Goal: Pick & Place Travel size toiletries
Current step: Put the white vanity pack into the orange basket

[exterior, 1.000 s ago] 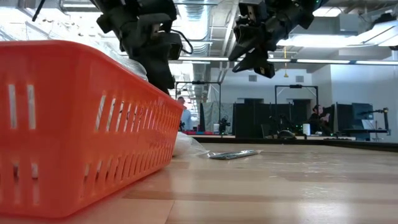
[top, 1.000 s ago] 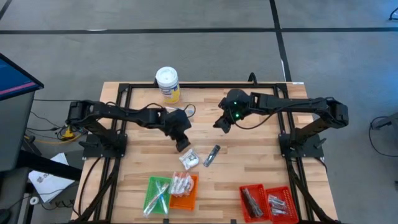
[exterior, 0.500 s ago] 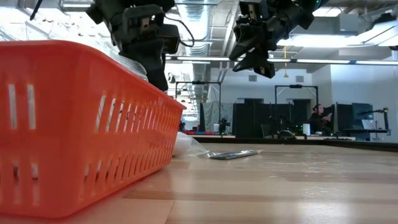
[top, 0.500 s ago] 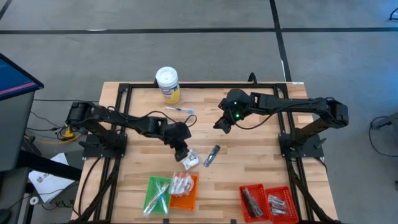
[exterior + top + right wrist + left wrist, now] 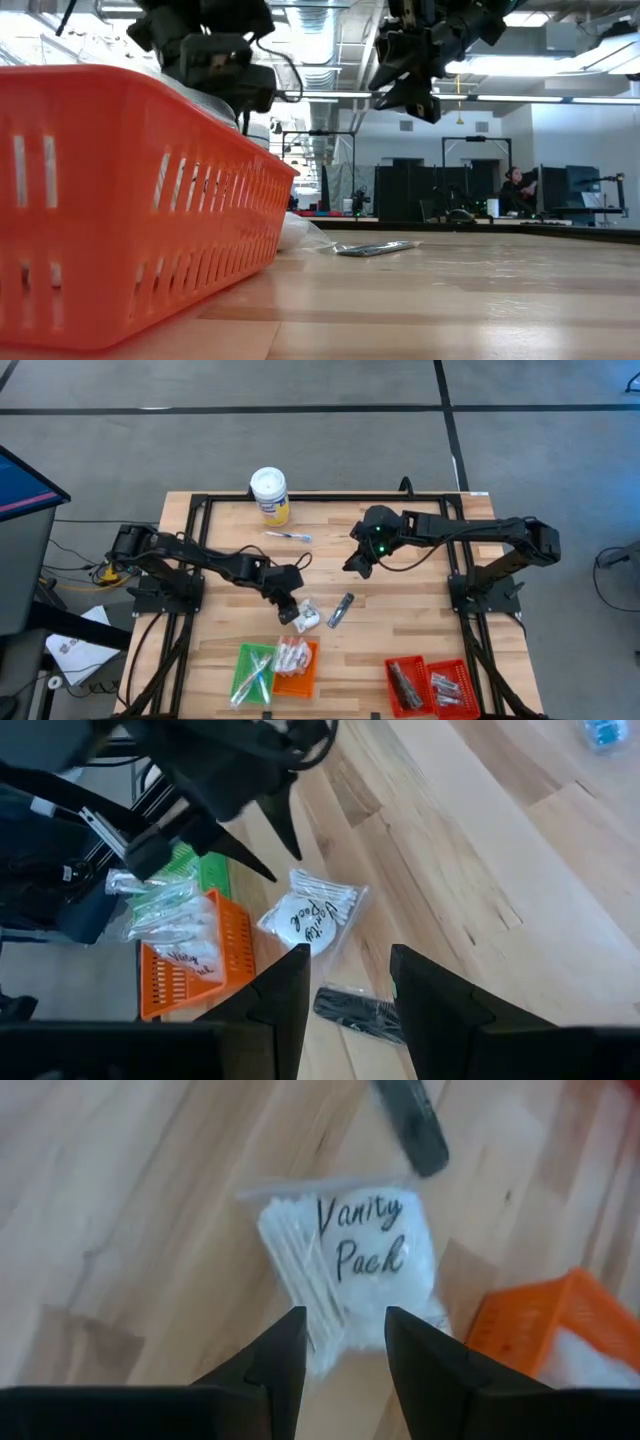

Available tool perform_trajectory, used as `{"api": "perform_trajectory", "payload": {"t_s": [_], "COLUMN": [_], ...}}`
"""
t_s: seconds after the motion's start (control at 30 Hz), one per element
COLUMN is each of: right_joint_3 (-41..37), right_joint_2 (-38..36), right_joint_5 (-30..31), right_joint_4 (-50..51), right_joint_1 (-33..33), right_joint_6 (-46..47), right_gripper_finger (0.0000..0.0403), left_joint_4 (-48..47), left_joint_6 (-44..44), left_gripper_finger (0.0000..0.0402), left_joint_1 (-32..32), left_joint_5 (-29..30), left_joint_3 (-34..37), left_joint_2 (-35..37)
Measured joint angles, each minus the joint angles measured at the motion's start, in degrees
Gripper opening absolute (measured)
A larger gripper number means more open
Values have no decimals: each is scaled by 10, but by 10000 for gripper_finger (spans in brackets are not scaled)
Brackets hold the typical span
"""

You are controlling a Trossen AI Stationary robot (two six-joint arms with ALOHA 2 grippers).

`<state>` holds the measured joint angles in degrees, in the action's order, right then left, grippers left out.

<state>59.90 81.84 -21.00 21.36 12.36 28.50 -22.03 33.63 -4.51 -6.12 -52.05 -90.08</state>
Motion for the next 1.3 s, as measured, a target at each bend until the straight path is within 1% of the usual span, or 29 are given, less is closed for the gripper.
{"api": "perform_trajectory", "payload": {"t_s": [0.13,0.23,0.37,0.5,0.53,0.77,1.03,1.1,1.17,1.3], "right_joint_3": [0,0,0,0,0,0,0,0,0,0], "right_joint_2": [0,0,0,0,0,0,0,0,0,0], "right_joint_5": [0,0,0,1,1,3,3,3,3,3], "right_joint_4": [-6,-6,-4,-5,-5,-4,-3,-2,-2,-2], "right_joint_1": [0,0,0,0,0,1,1,1,1,1], "right_joint_6": [0,0,-3,-7,-11,-20,-20,-20,-20,-20], "right_gripper_finger": [133,134,134,134,133,134,134,133,134,134], "left_joint_4": [14,53,63,67,84,97,102,102,102,106], "left_joint_6": [14,17,17,5,2,-11,-4,-3,-1,10], "left_gripper_finger": [131,131,131,131,131,131,128,116,92,21], "left_joint_1": [-1,-1,-1,-1,-1,-18,-15,-15,-15,-14], "left_joint_5": [0,-2,-1,3,3,3,21,21,21,8], "left_joint_3": [19,28,32,32,31,30,30,30,30,30], "left_joint_2": [-5,-4,-5,-21,-30,-89,-88,-88,-88,-87]}}
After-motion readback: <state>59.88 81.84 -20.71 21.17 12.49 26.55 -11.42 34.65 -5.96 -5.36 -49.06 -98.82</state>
